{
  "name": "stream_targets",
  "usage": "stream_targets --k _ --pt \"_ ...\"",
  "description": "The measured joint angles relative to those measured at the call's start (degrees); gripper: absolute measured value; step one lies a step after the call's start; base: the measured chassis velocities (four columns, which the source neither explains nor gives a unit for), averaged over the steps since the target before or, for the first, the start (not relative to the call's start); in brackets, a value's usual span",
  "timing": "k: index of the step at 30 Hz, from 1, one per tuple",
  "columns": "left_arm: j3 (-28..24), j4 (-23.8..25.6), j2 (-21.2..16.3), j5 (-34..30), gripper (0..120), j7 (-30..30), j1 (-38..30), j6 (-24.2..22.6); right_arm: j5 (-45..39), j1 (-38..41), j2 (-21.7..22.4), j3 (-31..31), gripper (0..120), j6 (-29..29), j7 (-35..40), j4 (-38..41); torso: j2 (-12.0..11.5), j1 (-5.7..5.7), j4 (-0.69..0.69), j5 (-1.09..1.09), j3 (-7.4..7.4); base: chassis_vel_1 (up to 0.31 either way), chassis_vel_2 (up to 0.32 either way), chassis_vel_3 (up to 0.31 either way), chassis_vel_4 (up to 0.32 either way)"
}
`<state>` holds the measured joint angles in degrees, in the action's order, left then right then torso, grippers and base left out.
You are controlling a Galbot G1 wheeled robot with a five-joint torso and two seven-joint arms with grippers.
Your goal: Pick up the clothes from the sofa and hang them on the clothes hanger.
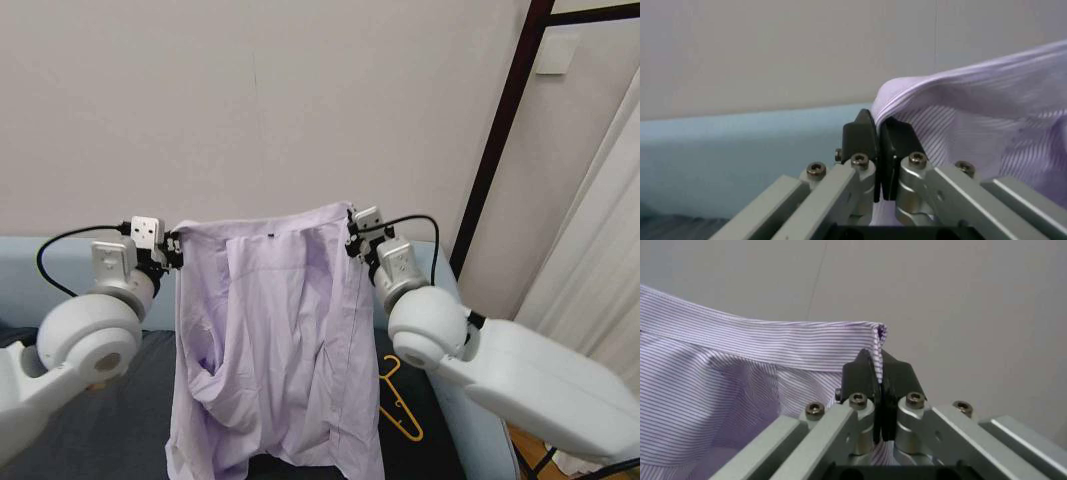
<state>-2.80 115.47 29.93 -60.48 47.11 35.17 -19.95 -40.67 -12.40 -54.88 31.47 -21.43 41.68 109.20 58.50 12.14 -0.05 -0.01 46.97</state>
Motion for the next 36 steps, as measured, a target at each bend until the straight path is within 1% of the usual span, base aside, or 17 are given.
stream_targets --k 3,4,5,7,8,11,12,13,16,17,18,20,24,27,31,32,36 --pt "-0.63 -5.52 8.41 8.83 0 -1.04 5.08 1.13 1.77 -6.67 -3.20 -0.16 0 1.15 0.11 -3.92 0.00 0.00 -0.01 0.00 0.00 0.000 0.000 0.000 0.000" --pt "-0.63 -5.52 8.41 8.83 0 -1.04 5.08 1.13 1.77 -6.67 -3.20 -0.16 0 1.15 0.11 -3.92 0.00 0.00 -0.01 0.00 0.00 0.000 0.000 0.000 0.000" --pt "-0.70 -7.83 11.06 10.99 0 -1.50 6.77 1.74 3.05 -9.48 -4.55 -0.33 0 1.97 -0.50 -5.91 0.00 0.00 -0.04 0.00 0.00 0.000 0.000 0.000 0.000" --pt "-0.60 -13.38 16.44 16.11 0 -3.14 10.19 3.92 6.56 -15.65 -8.16 -1.10 0 4.94 -3.18 -12.41 0.00 0.00 -0.04 0.01 0.01 0.000 0.000 0.000 0.000" --pt "-0.60 -13.38 16.44 16.11 0 -3.14 10.19 3.92 6.56 -15.65 -8.16 -1.10 0 4.94 -3.18 -12.41 0.00 0.00 -0.04 0.01 0.01 0.000 0.000 0.000 0.000" --pt "0.08 -21.14 22.91 21.03 0 -5.01 12.50 6.44 9.70 -19.04 -12.74 -1.53 0 8.69 -6.21 -21.71 0.00 -0.01 0.01 0.01 0.00 0.000 0.000 0.000 0.000" --pt "0.08 -21.14 22.91 21.03 0 -5.01 12.50 6.44 9.70 -19.04 -12.74 -1.53 0 8.69 -6.21 -21.71 0.00 -0.01 0.01 0.01 0.00 0.000 0.000 0.000 0.000" --pt "0.27 -23.51 24.95 22.41 0 -5.61 12.68 7.23 10.58 -19.13 -13.91 -1.16 0 9.89 -7.15 -24.78 0.00 -0.01 0.02 0.00 0.00 0.000 0.000 0.000 0.000" --pt "0.46 -28.42 28.84 24.68 0 -7.37 12.34 8.77 10.96 -17.97 -16.18 0.23 0 11.53 -9.20 -31.35 0.00 -0.01 -0.01 0.01 0.01 0.000 0.000 0.000 0.000" --pt "0.46 -28.42 28.84 24.68 0 -7.37 12.34 8.77 10.96 -17.97 -16.18 0.23 0 11.53 -9.20 -31.35 0.00 -0.01 -0.01 0.01 0.01 0.000 0.000 0.000 0.000" --pt "0.61 -30.12 30.09 25.48 0 -7.93 12.02 9.32 11.00 -17.32 -16.71 0.88 0 11.80 -9.73 -33.31 0.00 -0.01 -0.02 0.00 0.00 0.000 0.000 0.000 0.000" --pt "0.93 -31.72 31.18 26.11 0 -8.15 11.92 9.76 11.56 -16.81 -16.53 2.48 0 12.38 -10.05 -34.90 0.00 -0.01 -0.01 0.00 0.00 0.000 0.000 0.000 0.000" --pt "1.33 -32.00 31.50 26.36 0 -8.18 12.52 9.96 12.93 -17.58 -15.11 4.14 0 13.07 -10.93 -34.28 0.00 -0.01 -0.02 0.01 0.00 0.000 0.000 0.000 0.000" --pt "1.42 -31.94 31.50 26.45 0 -8.37 13.13 10.33 13.38 -18.35 -14.63 3.60 0 14.15 -12.79 -33.73 0.00 -0.01 -0.02 0.01 0.00 0.000 0.000 0.000 0.000" --pt "1.42 -31.48 31.09 26.59 0 -8.51 13.47 10.50 13.95 -19.38 -12.84 0.97 16 16.63 -15.19 -30.25 0.00 -0.01 0.01 0.01 0.00 0.000 0.000 0.000 0.000" --pt "1.42 -31.48 31.09 26.59 0 -8.51 13.47 10.50 13.95 -19.38 -12.84 0.97 16 16.63 -15.19 -30.25 0.00 -0.01 0.01 0.01 0.00 0.000 0.000 0.000 0.000" --pt "0.98 -31.27 30.79 27.29 0 -8.55 13.36 10.53 16.90 -22.17 -7.36 0.07 34 18.11 -18.80 -21.44 0.00 -0.01 -0.01 0.02 -0.01 0.000 0.000 0.000 0.000"
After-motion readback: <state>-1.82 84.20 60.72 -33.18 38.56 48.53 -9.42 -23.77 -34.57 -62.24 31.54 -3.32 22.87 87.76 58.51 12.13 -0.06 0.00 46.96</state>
